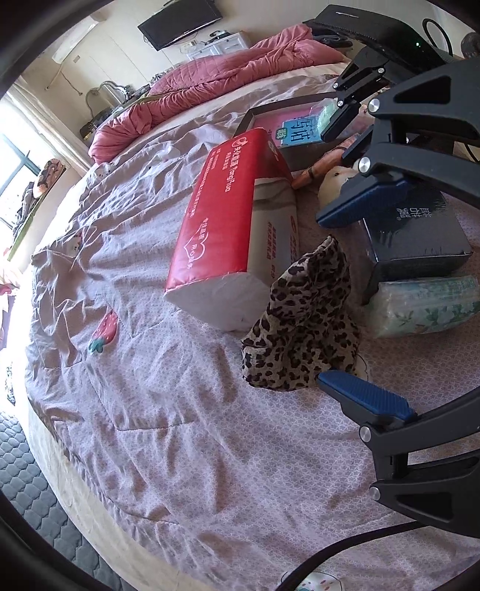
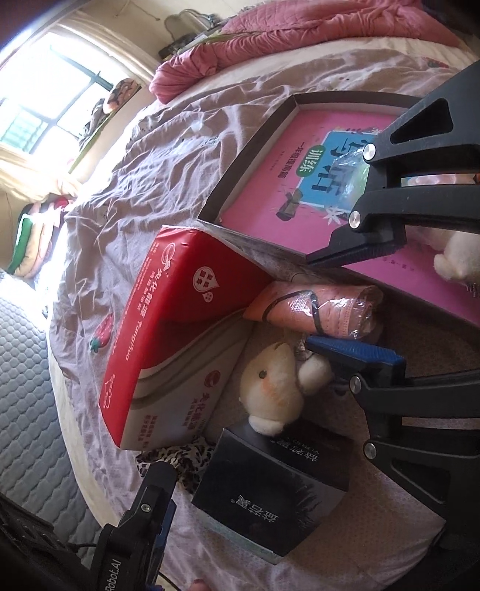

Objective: Organize soft objects
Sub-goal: 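Grasp the leopard-print scrunchie with the left tool while the right grasps the pink wrapped item, then carry the leopard scrunchie with the left tool while the right carries the pink item to the tray, then lower the leopard scrunchie into the tray with the left tool while the right releases the pink item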

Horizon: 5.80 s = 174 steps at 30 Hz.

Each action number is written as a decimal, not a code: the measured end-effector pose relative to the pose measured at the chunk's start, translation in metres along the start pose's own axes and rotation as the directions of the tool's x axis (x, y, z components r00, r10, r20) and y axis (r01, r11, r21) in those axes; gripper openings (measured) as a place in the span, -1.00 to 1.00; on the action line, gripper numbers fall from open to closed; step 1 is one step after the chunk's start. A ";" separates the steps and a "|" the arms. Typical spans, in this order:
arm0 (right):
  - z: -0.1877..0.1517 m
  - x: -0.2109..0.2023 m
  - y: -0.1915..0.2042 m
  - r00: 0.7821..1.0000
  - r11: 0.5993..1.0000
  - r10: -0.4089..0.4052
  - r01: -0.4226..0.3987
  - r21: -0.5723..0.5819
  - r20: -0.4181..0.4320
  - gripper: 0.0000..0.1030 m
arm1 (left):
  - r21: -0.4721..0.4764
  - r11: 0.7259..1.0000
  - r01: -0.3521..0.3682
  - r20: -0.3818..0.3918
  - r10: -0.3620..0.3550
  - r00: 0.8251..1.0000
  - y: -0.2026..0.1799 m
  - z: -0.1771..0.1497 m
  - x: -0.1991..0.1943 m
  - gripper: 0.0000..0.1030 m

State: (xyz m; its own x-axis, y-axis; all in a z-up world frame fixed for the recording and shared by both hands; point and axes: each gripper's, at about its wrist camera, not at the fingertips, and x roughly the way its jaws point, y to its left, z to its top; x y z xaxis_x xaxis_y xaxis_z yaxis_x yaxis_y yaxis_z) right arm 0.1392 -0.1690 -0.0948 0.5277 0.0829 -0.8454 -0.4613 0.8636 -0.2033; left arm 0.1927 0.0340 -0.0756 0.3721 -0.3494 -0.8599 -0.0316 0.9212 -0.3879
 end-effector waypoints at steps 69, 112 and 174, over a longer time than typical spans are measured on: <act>-0.067 -0.208 -0.116 0.916 0.864 0.041 -0.233 0.447 0.399 -0.65 | 0.324 0.944 -0.060 0.262 -0.029 0.965 -0.145 -0.066 -0.160 -0.83; -0.141 -0.190 -0.183 0.946 0.777 -0.071 -0.145 0.612 0.315 -0.65 | 0.598 0.788 0.148 -0.024 -0.167 0.986 -0.287 -0.125 -0.040 -0.83; -0.148 -0.070 -0.176 0.982 0.707 0.109 -0.187 0.683 0.156 -0.13 | 0.510 0.823 0.251 -0.195 -0.174 0.965 -0.268 -0.115 0.045 -0.82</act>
State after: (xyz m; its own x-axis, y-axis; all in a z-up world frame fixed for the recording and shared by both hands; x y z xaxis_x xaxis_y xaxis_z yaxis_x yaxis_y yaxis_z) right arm 0.0785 -0.4006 -0.0727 0.5786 0.2530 -0.7753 0.0624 0.9341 0.3514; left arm 0.1115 -0.2488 -0.0485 0.1837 -0.5307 -0.8274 0.5400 0.7578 -0.3662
